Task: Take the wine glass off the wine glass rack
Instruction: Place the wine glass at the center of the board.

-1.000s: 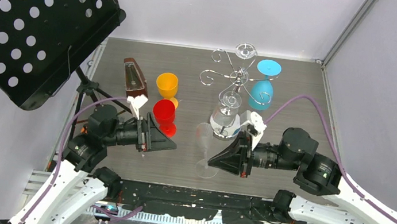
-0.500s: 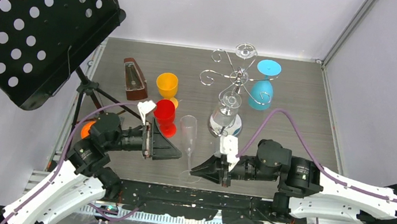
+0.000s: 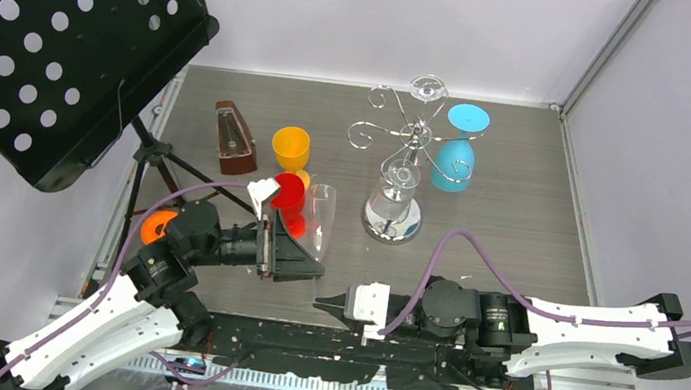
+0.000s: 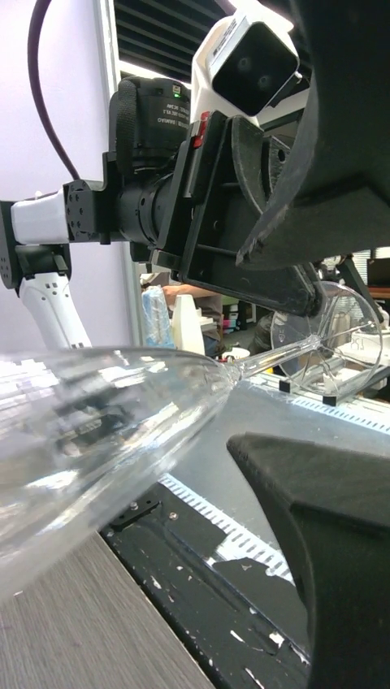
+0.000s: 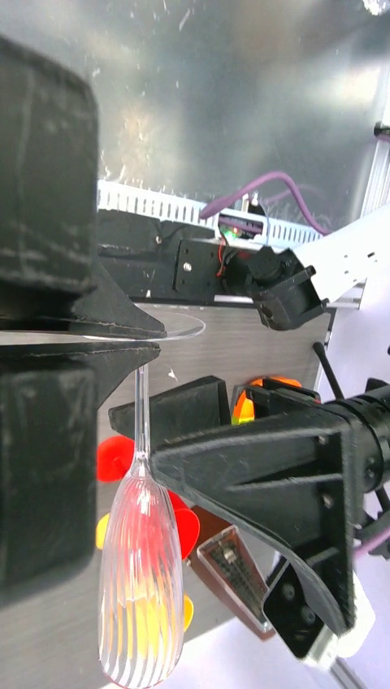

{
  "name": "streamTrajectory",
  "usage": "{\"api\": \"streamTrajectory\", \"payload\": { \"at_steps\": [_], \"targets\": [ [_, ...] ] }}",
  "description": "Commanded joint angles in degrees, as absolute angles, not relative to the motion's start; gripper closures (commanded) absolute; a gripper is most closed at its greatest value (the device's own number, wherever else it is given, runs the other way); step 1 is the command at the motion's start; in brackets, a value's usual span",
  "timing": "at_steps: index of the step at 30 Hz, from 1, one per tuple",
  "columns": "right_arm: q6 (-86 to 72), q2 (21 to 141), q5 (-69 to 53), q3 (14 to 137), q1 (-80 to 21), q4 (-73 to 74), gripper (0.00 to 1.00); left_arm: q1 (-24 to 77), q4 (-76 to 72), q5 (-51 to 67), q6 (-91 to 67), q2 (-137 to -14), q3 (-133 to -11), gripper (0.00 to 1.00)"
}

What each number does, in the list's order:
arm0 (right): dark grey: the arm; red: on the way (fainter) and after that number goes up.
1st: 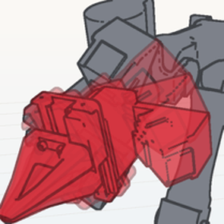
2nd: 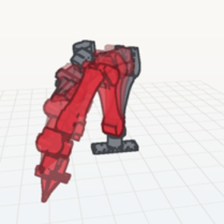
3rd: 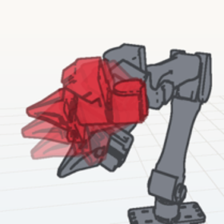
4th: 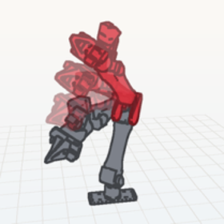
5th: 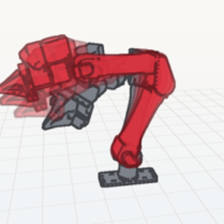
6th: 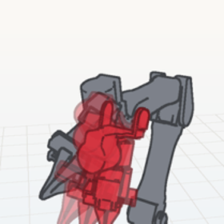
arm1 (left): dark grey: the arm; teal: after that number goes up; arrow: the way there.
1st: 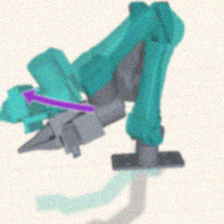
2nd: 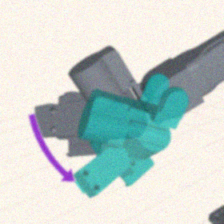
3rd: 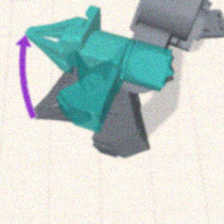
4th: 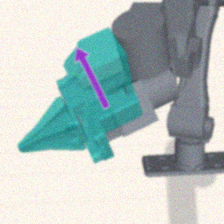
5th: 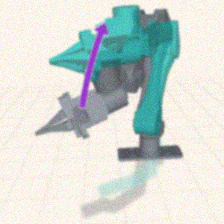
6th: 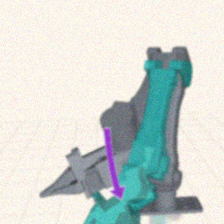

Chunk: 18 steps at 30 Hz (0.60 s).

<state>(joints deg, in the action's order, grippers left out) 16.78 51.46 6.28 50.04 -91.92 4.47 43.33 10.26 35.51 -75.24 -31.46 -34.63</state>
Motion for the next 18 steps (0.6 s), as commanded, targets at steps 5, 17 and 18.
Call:
{"api": "streamTrajectory", "payload": {
  "at_steps": [5, 17, 18],
  "targets": [
    [22.88, 52.75, 15.06, 49.43, -94.44, -5.32, 0.94, 47.87, 4.48, 31.66, -76.03, -32.81, -33.61, 0.47],
    [23.01, 53.99, 18.78, 49.52, -96.05, -4.16, 0.94, 52.08, 3.35, 29.05, -75.62, -33.94, -33.42, 0.99],
    [22.97, 54.02, 18.84, 49.63, -96.06, -3.88, 0.94, 52.3, 3.42, 28.87, -75.47, -33.89, -33.36, 1.0]
  ]
}}
